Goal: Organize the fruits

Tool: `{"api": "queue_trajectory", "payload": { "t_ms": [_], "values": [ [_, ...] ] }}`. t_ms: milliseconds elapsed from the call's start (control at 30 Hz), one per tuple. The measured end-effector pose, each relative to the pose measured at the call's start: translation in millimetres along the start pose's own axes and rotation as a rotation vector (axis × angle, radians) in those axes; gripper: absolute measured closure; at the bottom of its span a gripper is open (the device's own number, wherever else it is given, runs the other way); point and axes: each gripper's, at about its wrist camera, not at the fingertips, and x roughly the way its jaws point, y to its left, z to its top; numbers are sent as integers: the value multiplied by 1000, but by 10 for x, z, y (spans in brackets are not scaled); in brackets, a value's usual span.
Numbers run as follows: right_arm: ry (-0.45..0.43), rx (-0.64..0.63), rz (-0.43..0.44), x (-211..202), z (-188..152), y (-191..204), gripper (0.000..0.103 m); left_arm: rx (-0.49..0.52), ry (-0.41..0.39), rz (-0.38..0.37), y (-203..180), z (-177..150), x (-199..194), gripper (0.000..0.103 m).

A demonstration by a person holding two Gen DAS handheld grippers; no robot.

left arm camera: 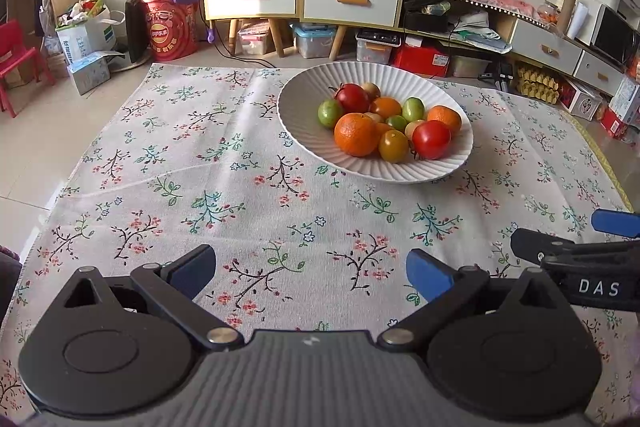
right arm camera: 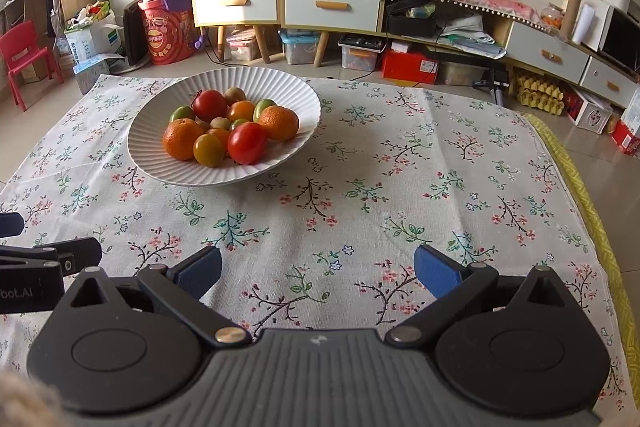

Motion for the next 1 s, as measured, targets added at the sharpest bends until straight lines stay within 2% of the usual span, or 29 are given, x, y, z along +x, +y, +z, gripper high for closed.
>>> {"api": "queue_trajectory", "payload": {
  "t_ms": [1000],
  "values": [
    [-11,-22,5,-36,-14,78,1,3,-10,13,-9,-4,-11,0]
  ]
}}
